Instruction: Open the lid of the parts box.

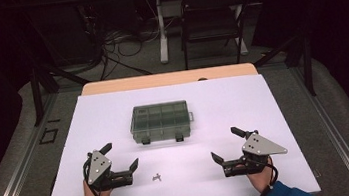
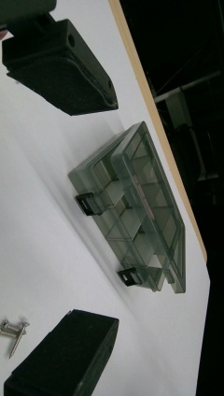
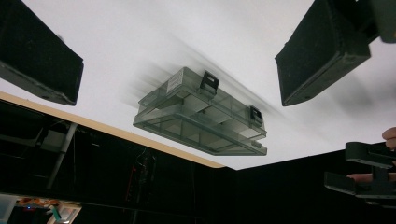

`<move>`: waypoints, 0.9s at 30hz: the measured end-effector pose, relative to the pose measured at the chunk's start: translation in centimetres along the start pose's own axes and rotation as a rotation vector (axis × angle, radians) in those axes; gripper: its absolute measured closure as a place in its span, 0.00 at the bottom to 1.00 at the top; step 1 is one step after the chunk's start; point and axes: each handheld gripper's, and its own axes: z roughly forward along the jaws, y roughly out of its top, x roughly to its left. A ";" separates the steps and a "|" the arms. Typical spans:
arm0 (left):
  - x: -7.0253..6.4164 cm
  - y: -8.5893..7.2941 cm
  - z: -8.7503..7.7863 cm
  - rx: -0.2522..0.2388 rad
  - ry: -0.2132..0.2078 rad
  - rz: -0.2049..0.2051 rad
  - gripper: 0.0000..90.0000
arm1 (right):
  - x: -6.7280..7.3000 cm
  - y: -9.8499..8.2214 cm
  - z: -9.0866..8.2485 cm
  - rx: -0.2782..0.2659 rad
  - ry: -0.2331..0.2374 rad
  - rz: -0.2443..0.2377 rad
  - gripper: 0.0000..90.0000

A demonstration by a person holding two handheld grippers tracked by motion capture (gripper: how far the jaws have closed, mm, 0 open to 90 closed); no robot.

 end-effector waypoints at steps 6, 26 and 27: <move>0.6 0.3 0.8 0.003 -0.007 -0.006 0.00 | -0.1 0.1 0.2 0.003 -0.002 0.007 0.00; 1.3 1.0 3.0 0.026 -0.020 0.009 0.00 | -0.6 0.1 1.3 0.012 0.017 0.015 0.00; 1.3 1.0 3.1 0.023 -0.021 0.006 0.00 | -0.6 0.1 1.2 0.017 0.018 0.017 0.00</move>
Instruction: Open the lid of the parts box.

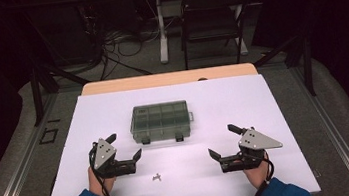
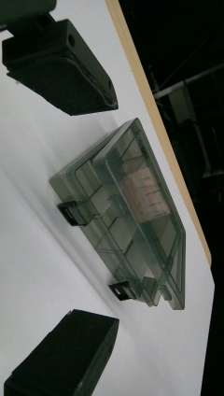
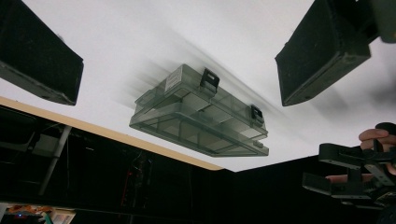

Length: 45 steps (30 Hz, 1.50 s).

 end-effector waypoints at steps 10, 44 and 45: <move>0.7 0.4 2.6 0.030 -0.013 0.026 0.00 | -0.1 0.0 0.0 0.003 -0.011 0.003 0.00; 3.3 -1.0 7.7 0.171 0.012 -0.007 0.05 | 0.0 0.0 0.2 0.011 0.008 -0.009 0.00; 3.3 -1.0 7.8 0.168 0.010 -0.009 0.06 | 0.0 0.0 0.2 0.007 0.007 -0.010 0.00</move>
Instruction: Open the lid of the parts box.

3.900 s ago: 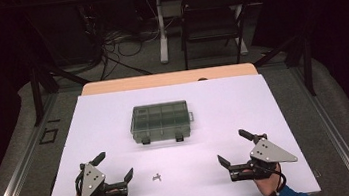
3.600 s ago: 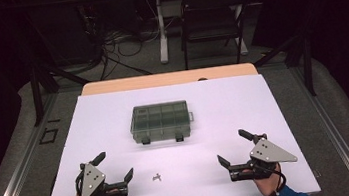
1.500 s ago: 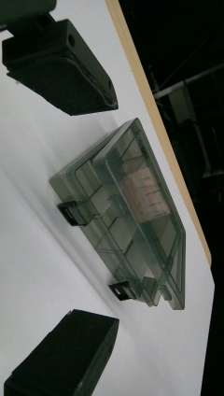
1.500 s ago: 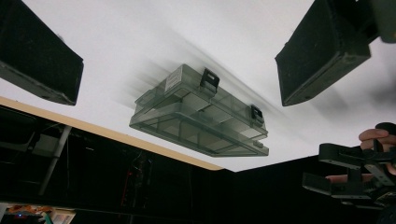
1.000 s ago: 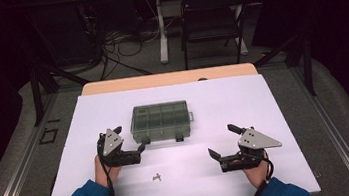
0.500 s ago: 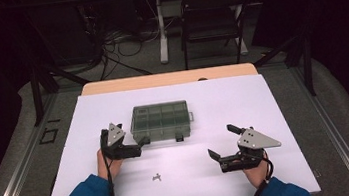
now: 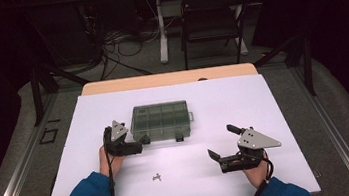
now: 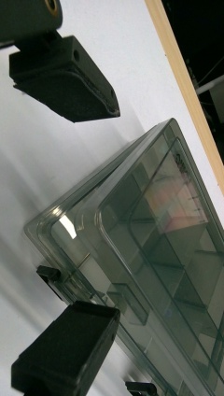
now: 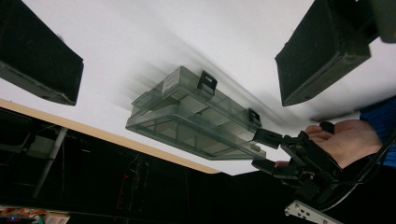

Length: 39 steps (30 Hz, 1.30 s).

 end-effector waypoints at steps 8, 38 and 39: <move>0.0 0.2 -0.2 -0.021 0.007 0.015 0.18 | 0.0 0.0 0.0 0.010 0.003 0.001 0.00; -0.2 0.6 -0.8 -0.107 0.042 0.052 0.48 | -1.1 0.8 3.9 0.109 -0.033 0.006 0.00; -0.2 0.6 -0.8 -0.108 0.043 0.058 0.49 | -1.2 0.8 4.2 0.111 -0.035 0.006 0.00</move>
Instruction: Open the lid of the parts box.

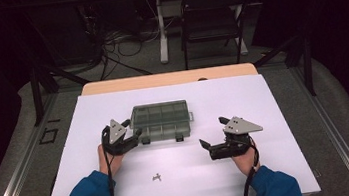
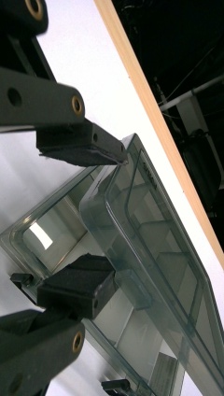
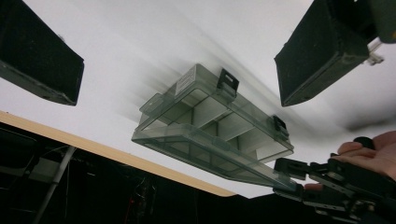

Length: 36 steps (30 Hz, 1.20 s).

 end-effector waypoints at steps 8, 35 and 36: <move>0.2 0.0 0.0 -0.004 0.003 0.005 0.53 | -0.3 0.4 3.0 0.049 -0.003 -0.049 0.03; 0.7 0.2 0.0 0.003 -0.009 0.000 0.58 | -0.2 1.0 9.2 0.117 -0.025 -0.192 0.42; 0.7 0.2 0.0 0.002 -0.007 0.000 0.58 | -0.2 1.0 9.3 0.119 -0.026 -0.191 0.43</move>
